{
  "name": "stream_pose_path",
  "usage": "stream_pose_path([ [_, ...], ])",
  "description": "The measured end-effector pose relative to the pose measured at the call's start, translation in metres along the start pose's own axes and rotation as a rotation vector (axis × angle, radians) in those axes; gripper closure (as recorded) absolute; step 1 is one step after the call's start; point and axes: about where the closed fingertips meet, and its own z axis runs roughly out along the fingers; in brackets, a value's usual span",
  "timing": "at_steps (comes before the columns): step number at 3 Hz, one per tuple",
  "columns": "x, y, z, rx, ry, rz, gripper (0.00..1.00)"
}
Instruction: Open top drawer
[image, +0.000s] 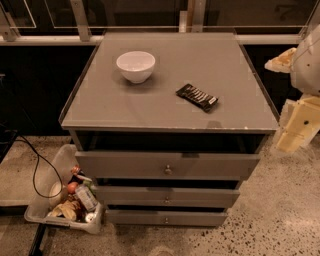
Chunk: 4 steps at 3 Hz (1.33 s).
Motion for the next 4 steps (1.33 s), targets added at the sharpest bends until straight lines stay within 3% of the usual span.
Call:
stream_pose_path([
  [2,0.032,0.024,0.051,0.047,-0.288,-0.003,0.00],
  [3,0.042,0.033,0.097,0.040,-0.361,0.008,0.00],
  [4,0.041,0.033,0.097,0.040,-0.361,0.007,0.00],
])
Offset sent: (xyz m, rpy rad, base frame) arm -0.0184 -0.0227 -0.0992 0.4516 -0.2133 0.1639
